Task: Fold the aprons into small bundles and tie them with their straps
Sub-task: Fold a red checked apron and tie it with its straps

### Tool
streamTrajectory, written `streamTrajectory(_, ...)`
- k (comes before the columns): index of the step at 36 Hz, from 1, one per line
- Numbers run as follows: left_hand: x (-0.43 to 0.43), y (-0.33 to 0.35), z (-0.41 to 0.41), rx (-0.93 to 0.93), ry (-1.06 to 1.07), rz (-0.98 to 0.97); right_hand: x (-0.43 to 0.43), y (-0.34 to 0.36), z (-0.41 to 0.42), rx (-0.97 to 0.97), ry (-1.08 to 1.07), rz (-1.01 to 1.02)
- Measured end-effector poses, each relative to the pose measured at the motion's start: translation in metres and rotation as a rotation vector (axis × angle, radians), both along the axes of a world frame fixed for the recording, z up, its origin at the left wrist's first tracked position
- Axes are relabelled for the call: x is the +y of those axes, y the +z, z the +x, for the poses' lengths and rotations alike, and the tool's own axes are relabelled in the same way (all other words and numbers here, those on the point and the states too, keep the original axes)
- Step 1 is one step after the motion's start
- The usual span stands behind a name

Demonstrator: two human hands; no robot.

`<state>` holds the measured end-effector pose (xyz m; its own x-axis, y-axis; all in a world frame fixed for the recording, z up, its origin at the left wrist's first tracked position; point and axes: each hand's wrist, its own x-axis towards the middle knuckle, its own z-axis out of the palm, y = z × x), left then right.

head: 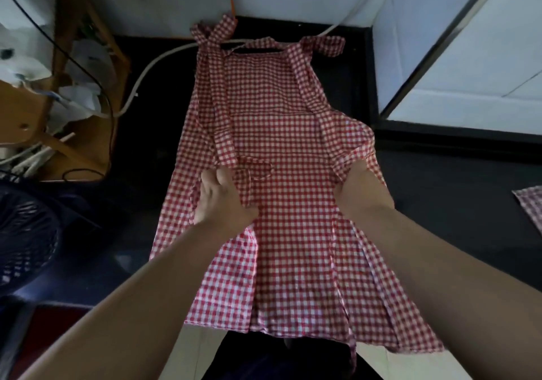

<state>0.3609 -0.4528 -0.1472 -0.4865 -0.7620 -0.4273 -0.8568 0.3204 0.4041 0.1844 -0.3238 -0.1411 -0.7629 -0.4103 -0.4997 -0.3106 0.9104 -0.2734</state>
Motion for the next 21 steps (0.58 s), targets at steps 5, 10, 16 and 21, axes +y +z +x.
streamTrajectory(5, -0.009, -0.002, 0.001, 0.048, -0.002, -0.060, -0.004, 0.015, -0.001, 0.110, 0.146, -0.069)
streamTrajectory(10, -0.014, -0.002, -0.002, 0.145, 0.088, -0.011, -0.039, 0.038, 0.011, -0.009, 0.180, -0.445)
streamTrajectory(16, -0.007, 0.009, -0.001, 0.286, 0.026, -0.039, -0.037, 0.006, 0.021, -0.201, 0.215, -0.246)
streamTrajectory(21, -0.008, 0.006, -0.003, 0.191, -0.111, 0.014, -0.030, 0.002, 0.026, -0.195, 0.373, -0.304)
